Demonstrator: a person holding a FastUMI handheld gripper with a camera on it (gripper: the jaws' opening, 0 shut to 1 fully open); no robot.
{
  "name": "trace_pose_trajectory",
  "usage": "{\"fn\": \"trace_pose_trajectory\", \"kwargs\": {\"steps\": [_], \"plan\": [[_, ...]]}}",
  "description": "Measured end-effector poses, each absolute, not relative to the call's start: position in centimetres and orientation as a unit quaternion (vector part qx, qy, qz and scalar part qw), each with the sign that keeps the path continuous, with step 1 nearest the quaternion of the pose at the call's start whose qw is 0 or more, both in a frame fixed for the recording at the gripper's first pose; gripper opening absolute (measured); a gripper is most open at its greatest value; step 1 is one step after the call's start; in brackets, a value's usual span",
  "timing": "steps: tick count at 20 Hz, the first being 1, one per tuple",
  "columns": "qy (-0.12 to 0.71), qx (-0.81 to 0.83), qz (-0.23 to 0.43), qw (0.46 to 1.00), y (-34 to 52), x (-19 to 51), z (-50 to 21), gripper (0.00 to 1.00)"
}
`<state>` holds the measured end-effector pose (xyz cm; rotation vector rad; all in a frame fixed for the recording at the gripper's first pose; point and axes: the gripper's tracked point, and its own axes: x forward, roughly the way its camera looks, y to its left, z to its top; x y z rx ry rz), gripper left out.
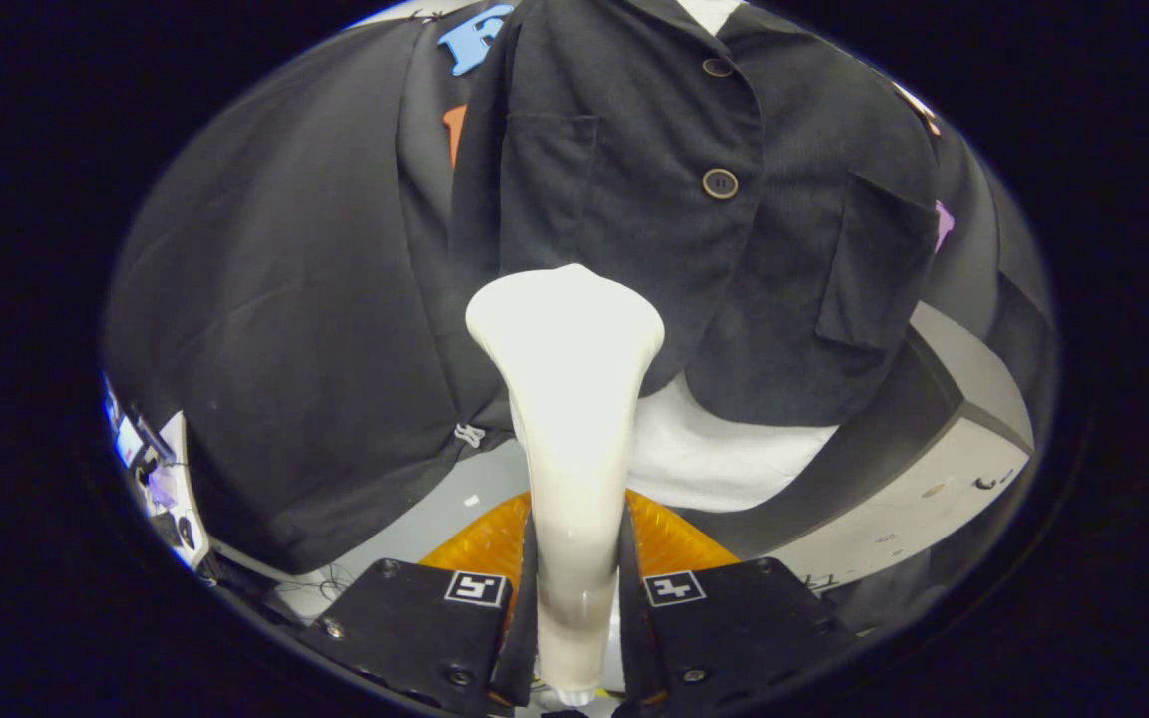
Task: Iron the clothes twice with a garment steamer, once on the left side and once on the right side.
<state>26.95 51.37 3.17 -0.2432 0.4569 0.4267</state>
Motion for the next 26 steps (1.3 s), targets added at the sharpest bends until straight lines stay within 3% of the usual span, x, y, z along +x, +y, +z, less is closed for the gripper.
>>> {"fn": "trace_pose_trajectory", "kwargs": {"steps": [7,12,19,26], "plan": [[0.196,-0.089,0.219,0.952,48.7,25.1,6.3,0.37],[0.152,-0.061,0.214,0.963,41.8,22.0,10.3,0.37],[0.1,-0.006,0.151,0.983,25.3,18.2,14.2,0.37],[0.077,0.025,0.088,0.993,10.3,15.1,11.9,0.37]]}}
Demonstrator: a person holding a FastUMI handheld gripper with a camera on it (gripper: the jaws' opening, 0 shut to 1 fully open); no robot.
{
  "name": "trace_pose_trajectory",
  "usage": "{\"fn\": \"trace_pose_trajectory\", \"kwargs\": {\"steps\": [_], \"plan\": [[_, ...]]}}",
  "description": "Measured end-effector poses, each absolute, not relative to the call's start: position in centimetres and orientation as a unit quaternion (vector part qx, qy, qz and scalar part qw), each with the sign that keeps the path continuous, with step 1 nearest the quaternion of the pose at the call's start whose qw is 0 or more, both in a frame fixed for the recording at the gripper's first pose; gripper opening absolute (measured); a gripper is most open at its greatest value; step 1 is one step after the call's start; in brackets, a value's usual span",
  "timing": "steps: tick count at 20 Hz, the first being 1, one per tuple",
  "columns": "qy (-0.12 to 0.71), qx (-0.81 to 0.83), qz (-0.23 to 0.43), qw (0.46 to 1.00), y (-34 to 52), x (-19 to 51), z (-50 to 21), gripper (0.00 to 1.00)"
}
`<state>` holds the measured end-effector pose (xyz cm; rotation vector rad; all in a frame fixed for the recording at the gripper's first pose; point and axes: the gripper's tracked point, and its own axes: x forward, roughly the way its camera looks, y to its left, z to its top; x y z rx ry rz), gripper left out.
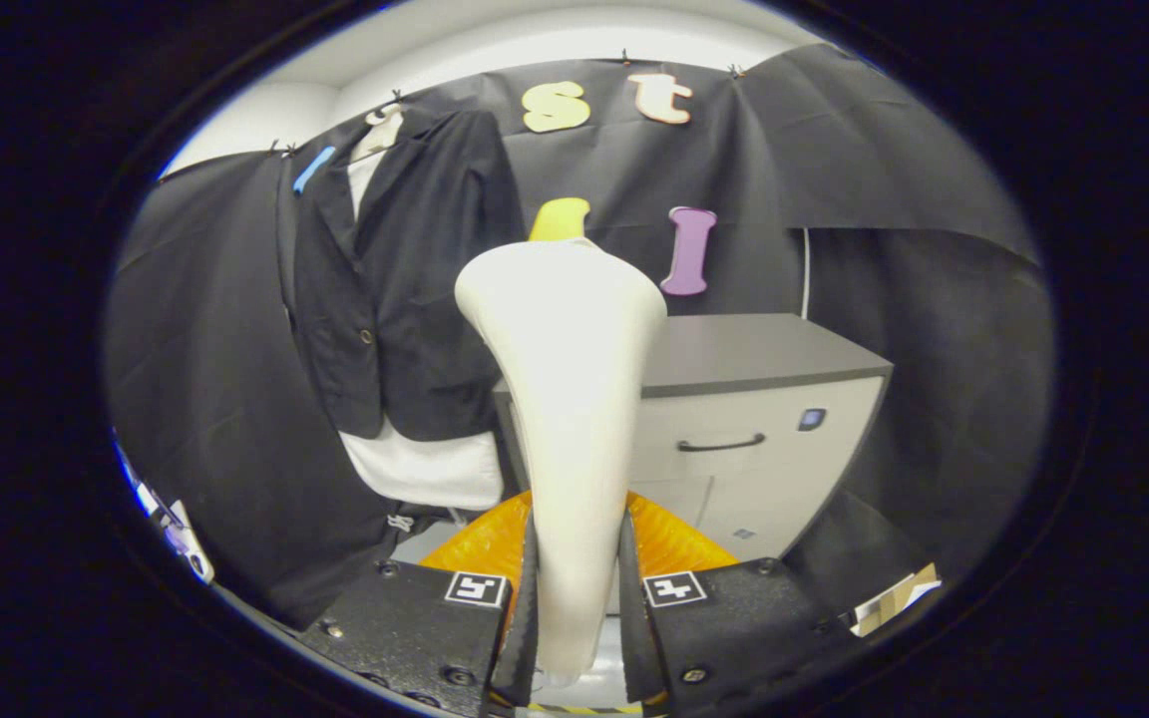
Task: Iron the clothes twice with a garment steamer, once on the left side and once on the right side.
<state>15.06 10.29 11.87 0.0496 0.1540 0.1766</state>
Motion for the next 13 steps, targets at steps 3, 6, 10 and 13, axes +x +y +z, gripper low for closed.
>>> {"fn": "trace_pose_trajectory", "kwargs": {"steps": [3,6,10,13], "plan": [[0.077,0.034,0.066,0.994,5.1,13.4,9.2,0.37],[0.084,0.04,0.057,0.994,1.4,11.8,6.6,0.37],[0.111,0.045,0.059,0.991,-1.0,9.5,3.3,0.37],[0.122,0.051,0.064,0.989,-2.0,8.9,2.3,0.37]]}}
